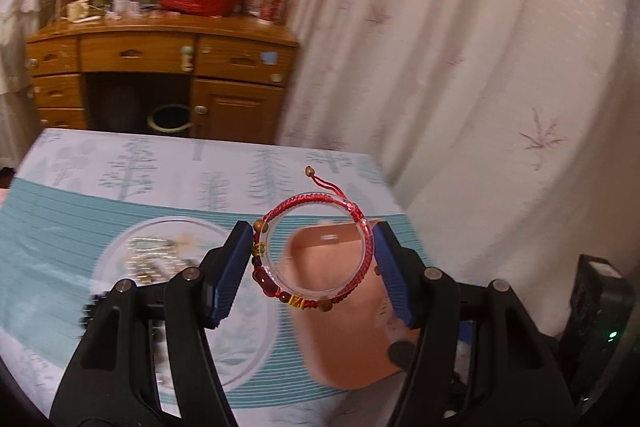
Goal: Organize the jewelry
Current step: 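Carry the watch and red bracelet into the pink tray and open both tools, then move both tools back over the plate toward the black bead bracelet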
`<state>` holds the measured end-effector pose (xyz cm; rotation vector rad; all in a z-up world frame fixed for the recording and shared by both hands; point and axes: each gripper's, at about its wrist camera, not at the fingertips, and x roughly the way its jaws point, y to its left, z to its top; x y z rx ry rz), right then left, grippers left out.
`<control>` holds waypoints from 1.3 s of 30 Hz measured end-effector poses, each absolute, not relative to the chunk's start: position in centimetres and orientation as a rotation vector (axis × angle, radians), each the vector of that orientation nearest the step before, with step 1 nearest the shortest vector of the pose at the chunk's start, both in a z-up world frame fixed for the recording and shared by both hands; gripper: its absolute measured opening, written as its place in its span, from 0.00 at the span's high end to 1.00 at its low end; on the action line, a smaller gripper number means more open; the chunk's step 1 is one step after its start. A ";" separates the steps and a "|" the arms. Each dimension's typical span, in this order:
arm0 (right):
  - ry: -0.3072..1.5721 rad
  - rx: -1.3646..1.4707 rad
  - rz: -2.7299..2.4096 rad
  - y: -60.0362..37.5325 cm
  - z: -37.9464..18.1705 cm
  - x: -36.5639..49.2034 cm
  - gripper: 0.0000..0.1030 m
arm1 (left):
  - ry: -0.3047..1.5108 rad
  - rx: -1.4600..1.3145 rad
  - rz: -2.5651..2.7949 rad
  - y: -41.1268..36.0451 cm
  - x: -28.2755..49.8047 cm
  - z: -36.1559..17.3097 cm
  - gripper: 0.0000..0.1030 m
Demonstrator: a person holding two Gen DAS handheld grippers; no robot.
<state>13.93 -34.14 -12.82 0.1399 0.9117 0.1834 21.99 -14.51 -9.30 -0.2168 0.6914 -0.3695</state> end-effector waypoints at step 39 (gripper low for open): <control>0.995 0.408 0.217 -20.9 -13.9 15.4 0.02 | 0.931 -0.032 -0.242 3.0 20.9 -15.5 0.22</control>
